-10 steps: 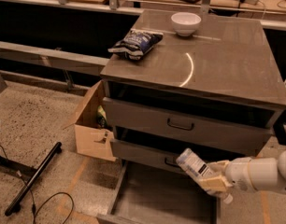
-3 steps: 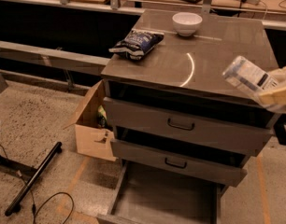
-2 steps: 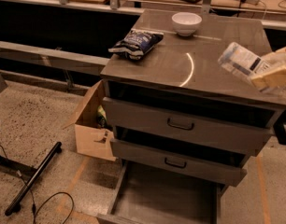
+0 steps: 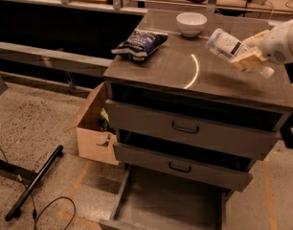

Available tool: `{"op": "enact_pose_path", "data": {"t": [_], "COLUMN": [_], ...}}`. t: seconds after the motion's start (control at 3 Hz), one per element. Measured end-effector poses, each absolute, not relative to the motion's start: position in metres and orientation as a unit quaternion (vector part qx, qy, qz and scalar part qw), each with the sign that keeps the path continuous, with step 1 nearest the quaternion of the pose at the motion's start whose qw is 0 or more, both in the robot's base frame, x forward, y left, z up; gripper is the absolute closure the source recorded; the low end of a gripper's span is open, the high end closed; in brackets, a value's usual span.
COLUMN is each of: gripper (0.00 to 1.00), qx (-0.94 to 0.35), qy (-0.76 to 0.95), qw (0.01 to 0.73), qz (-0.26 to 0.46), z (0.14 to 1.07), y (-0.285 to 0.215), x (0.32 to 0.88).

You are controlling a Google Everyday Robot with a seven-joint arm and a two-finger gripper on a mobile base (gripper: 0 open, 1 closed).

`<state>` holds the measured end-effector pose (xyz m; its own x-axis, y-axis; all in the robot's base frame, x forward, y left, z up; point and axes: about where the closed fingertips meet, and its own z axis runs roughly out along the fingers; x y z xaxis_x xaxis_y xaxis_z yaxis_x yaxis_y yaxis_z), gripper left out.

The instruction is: Pick blue plastic bottle from middle drawer and place on counter

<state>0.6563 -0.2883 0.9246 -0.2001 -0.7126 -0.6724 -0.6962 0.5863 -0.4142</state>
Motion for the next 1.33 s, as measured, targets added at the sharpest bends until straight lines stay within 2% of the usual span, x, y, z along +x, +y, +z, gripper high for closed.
{"op": "enact_pose_path", "data": {"t": [0.33,1.33], "gripper": [0.84,0.15], "qx": [-0.475,-0.486], "qy": [0.762,0.76], "qw": [0.44,0.43], "qz": [-0.002,0.033], "z": [0.909,0.882], "y": [-0.275,-0.257], "x": [0.696,0.729]}}
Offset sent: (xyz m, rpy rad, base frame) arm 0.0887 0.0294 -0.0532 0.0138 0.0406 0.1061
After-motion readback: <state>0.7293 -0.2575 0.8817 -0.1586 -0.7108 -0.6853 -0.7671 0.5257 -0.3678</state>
